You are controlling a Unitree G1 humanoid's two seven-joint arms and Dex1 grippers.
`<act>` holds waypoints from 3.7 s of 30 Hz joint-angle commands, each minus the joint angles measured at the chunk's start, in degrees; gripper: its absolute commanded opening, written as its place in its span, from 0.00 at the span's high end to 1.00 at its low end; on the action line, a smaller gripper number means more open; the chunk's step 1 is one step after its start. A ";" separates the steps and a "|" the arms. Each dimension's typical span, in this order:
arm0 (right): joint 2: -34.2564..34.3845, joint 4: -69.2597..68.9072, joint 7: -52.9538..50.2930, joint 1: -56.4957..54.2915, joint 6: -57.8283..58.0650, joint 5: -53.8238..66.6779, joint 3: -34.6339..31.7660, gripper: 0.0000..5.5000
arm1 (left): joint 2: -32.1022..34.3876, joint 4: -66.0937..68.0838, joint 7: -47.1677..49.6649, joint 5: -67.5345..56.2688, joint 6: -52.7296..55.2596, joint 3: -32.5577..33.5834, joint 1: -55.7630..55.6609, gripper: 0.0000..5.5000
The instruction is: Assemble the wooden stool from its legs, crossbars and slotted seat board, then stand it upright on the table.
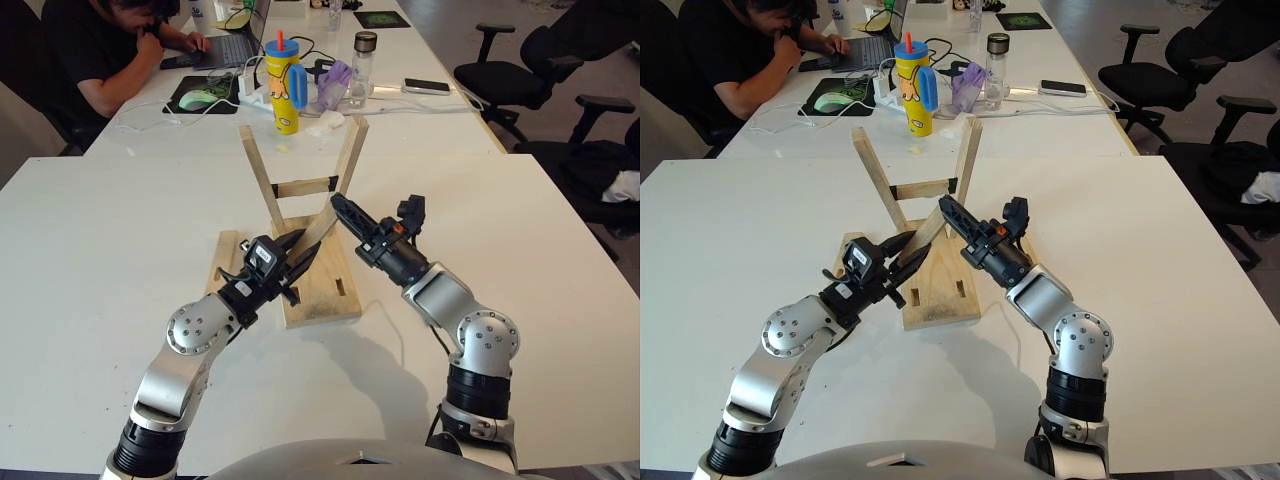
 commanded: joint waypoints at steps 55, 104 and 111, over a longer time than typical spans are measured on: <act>-15.14 7.40 10.17 7.43 -33.69 -40.84 -2.47 0.92 | -7.97 4.10 4.13 -17.16 5.29 10.24 -3.49 0.49; -13.74 15.74 9.09 14.86 -46.32 -55.97 5.40 0.92 | -7.62 4.97 4.11 -16.13 4.32 9.31 -3.57 0.49; -14.16 4.13 7.77 12.08 -40.21 -50.98 2.92 0.73 | -7.61 4.12 4.32 -16.26 4.26 9.68 -3.54 0.49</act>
